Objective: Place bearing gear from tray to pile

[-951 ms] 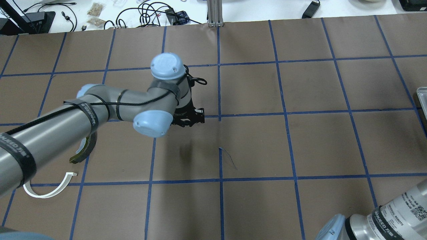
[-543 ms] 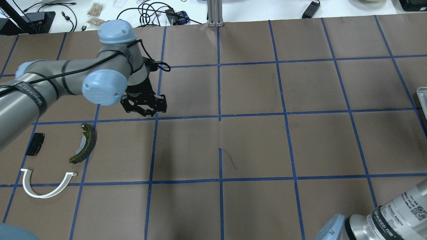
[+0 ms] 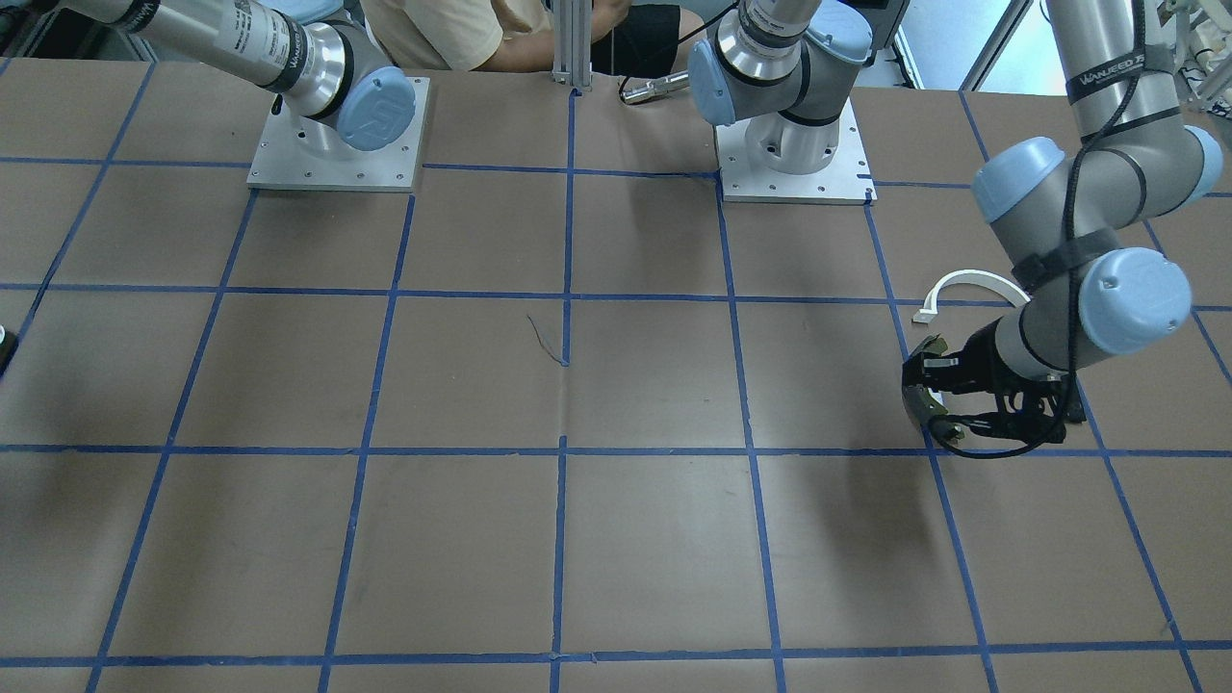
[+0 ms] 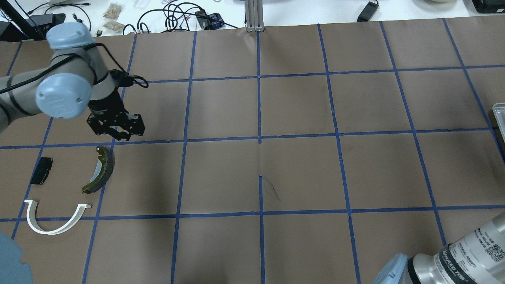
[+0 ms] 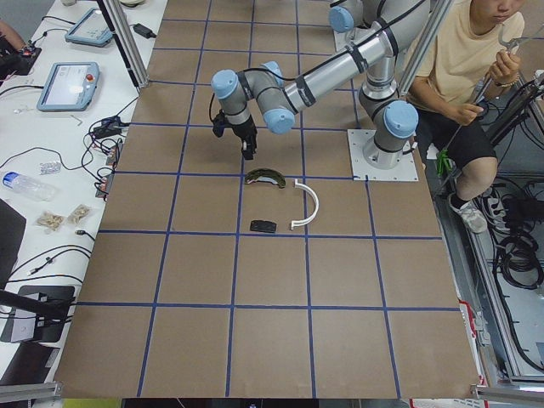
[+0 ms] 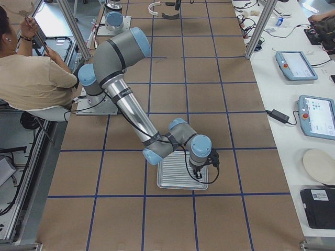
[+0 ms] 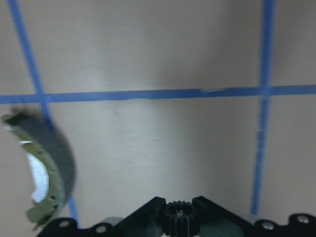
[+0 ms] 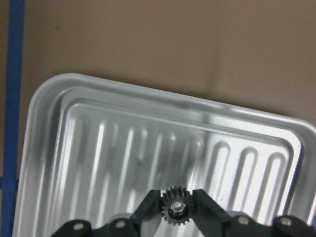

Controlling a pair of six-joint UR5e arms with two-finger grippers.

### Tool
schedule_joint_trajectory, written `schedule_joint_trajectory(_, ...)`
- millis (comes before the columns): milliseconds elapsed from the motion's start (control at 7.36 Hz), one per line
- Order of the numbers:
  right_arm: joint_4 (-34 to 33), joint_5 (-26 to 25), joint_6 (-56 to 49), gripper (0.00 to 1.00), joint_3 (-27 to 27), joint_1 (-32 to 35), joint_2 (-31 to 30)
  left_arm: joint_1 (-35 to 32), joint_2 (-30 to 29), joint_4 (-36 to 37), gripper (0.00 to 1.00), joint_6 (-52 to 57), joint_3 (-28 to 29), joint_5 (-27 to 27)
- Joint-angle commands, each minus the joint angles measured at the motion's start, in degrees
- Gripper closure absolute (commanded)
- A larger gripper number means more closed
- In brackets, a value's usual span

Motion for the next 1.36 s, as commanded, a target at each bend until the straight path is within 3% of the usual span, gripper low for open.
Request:
schedule_joint_trajectory(0, 2.47, -0.05, 2.38, 0.88, 0.61, 4.39, -3.3, 7.43, -2.68, 8.94, 1.0, 13.16, -2.56, -0.04)
schedule_joint_trajectory(272, 6.0, 0.04, 13.33, 0.9, 5.67, 13.87, -11.89, 9.39, -3.75, 9.59, 1.0, 14.09, -3.18, -0.21)
schedule_joint_trajectory(407, 5.49, 0.04, 21.48, 0.91, 11.45, 19.4, -16.55, 9.39, -3.75, 9.67, 0.87, 14.0, -3.71, -0.04)
schedule_joint_trajectory(543, 4.88, -0.05, 30.7, 0.91, 17.08, 24.67, -20.69, 9.39, -3.75, 9.59, 0.1, 14.0, -3.71, -0.3)
schedule_joint_trajectory(679, 3.22, -0.05, 39.84, 0.91, 21.14, 30.73, -23.6, 9.39, -3.66, 9.59, 0.0, 14.08, -3.54, 0.13)
schedule_joint_trajectory(951, 2.76, -0.05, 58.3, 0.91, 26.25, 45.48, -26.43, 9.31, -3.58, 9.5, 0.0, 14.09, -3.19, 0.22)
schedule_joint_trajectory(1222, -2.65, -0.66, 76.33, 0.9, 26.55, 60.7, -24.7, 8.52, -2.79, 8.71, 0.0, 13.04, -2.75, 0.31)
